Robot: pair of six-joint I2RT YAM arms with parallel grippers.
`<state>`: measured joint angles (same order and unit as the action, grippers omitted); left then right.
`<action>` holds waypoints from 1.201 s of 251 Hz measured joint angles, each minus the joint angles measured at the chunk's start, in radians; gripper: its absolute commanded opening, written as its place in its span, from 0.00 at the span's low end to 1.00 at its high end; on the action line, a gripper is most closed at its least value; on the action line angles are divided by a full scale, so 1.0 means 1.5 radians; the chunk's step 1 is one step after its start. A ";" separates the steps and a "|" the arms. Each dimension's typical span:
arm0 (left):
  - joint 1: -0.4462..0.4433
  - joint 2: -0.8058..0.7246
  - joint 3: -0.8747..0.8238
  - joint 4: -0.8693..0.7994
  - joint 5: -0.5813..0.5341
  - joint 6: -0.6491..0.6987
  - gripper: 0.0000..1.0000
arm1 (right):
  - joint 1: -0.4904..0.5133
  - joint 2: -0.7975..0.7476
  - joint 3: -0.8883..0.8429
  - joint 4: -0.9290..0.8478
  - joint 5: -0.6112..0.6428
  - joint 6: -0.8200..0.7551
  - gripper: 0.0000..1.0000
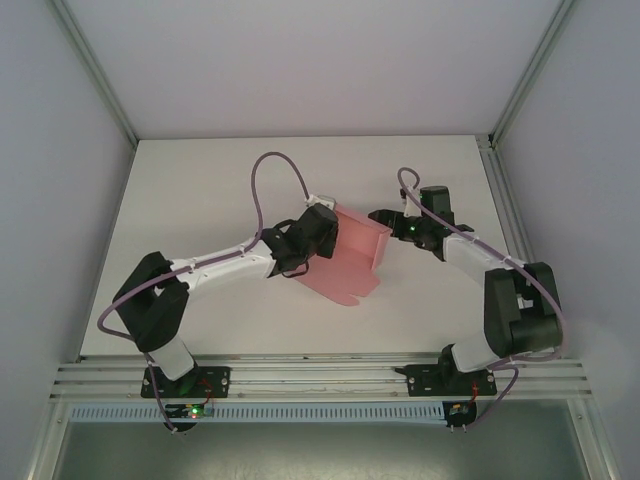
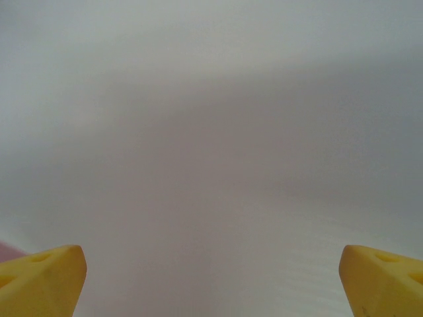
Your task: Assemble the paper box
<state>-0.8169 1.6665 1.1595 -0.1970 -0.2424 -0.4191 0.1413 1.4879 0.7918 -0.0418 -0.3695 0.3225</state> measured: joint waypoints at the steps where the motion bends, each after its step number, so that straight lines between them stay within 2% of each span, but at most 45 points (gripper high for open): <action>1: 0.000 -0.001 -0.001 -0.001 0.000 0.002 0.00 | 0.000 -0.001 0.000 -0.003 0.005 -0.002 0.98; 30: 0.001 -0.035 -0.015 -0.041 0.002 0.051 0.00 | -0.006 -0.044 0.000 -0.077 0.134 -0.034 0.98; 58: 0.001 -0.099 -0.024 -0.095 -0.002 0.122 0.00 | -0.021 -0.116 0.000 -0.115 0.214 -0.057 0.98; 91: 0.004 -0.146 -0.015 -0.158 -0.001 0.222 0.00 | -0.033 -0.201 0.000 -0.141 0.264 -0.076 0.98; 117: 0.009 -0.146 0.003 -0.245 0.045 0.372 0.00 | -0.035 -0.269 -0.004 -0.155 0.269 -0.094 0.98; 146: 0.009 -0.102 0.059 -0.351 0.056 0.562 0.00 | -0.035 -0.350 -0.017 -0.165 0.269 -0.109 0.98; 176: 0.009 0.005 0.202 -0.456 0.055 0.757 0.00 | -0.035 -0.411 -0.030 -0.166 0.269 -0.119 0.98; 199: 0.007 0.073 0.261 -0.467 0.046 0.888 0.00 | -0.035 -0.443 -0.042 -0.170 0.271 -0.127 0.98; 229: 0.000 0.139 0.267 -0.467 0.039 1.049 0.00 | -0.035 -0.461 -0.054 -0.183 0.281 -0.133 0.98; 263: -0.007 0.198 0.288 -0.468 0.060 1.154 0.00 | -0.035 -0.467 -0.055 -0.193 0.295 -0.133 0.98; 275: -0.009 0.216 0.307 -0.470 0.069 1.176 0.09 | -0.035 -0.467 -0.056 -0.194 0.298 -0.134 0.98; 294: -0.015 0.233 0.325 -0.471 0.075 1.197 0.48 | -0.035 -0.466 -0.056 -0.195 0.301 -0.135 0.98; 301: -0.018 0.235 0.328 -0.471 0.076 1.201 0.56 | -0.035 -0.466 -0.056 -0.195 0.301 -0.136 0.98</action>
<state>-0.8433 2.0193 1.6520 -0.9039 -0.1284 1.3819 0.0887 0.7883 0.7082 -0.3340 0.0822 0.1188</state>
